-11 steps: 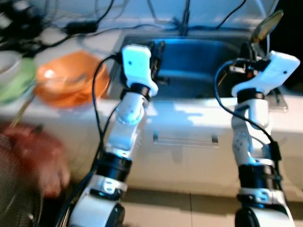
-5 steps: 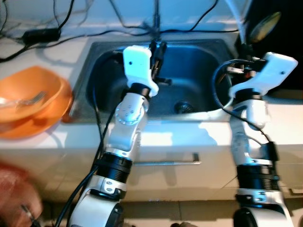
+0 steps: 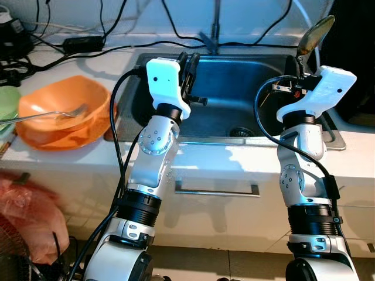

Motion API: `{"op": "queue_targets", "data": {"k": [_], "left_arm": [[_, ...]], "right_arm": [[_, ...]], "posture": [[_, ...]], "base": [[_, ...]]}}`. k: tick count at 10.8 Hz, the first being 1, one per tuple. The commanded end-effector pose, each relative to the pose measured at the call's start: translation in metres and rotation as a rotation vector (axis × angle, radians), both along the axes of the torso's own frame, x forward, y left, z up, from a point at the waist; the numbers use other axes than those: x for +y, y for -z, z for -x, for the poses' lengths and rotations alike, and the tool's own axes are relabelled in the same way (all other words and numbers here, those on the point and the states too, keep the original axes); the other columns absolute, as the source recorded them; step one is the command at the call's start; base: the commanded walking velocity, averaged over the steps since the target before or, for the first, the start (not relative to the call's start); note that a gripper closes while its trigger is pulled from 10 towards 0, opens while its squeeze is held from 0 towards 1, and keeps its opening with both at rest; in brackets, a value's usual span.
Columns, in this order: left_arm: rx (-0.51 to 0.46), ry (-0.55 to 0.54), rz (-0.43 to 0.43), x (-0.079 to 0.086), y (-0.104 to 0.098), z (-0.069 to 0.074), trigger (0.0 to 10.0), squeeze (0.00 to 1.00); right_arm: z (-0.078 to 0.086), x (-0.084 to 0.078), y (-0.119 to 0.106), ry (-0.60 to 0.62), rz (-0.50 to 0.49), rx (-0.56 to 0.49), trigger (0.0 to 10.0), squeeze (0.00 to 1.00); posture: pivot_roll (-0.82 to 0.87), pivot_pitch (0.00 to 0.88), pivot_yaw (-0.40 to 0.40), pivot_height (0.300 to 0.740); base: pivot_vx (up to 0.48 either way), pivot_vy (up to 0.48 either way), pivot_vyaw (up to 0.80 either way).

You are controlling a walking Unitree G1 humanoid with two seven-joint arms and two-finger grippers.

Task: Kitchen organization

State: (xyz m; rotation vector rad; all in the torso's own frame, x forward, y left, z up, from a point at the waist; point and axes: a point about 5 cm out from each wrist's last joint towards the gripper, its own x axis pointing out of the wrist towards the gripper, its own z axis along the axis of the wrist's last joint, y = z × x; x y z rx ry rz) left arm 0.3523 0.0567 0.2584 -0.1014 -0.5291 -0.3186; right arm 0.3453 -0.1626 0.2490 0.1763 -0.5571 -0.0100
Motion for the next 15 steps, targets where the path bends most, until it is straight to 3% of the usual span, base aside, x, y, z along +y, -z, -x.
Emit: {"op": "queue_targets", "data": {"k": [1,6,10,15], "left_arm": [[0.002,0.0,-0.007,0.0,0.0,0.0,10.0,0.0],[0.009,0.003,-0.011,-0.003,0.002,0.001,10.0,0.0],[0.023,-0.068,-0.036,0.017,0.007,-0.003,10.0,0.0],[0.037,-0.1,-0.032,0.023,0.013,0.006,10.0,0.0]], "right_arm": [[0.001,0.0,0.001,-0.006,0.01,0.005,10.0,0.0],[0.0,0.005,0.006,-0.039,0.02,0.026,10.0,0.0],[0.0,0.007,0.006,-0.045,0.037,0.043,10.0,0.0],[0.008,0.013,0.014,-0.073,0.04,0.079,10.0,0.0]], "posture": [[0.04,0.134,0.049,0.74],[0.04,0.155,0.045,0.74],[0.05,0.193,0.039,0.74],[0.05,0.236,0.026,0.74]], "base": [[0.0,0.0,0.0],[0.067,0.0,0.0],[0.0,0.0,0.0],[0.0,0.0,0.0]]}}
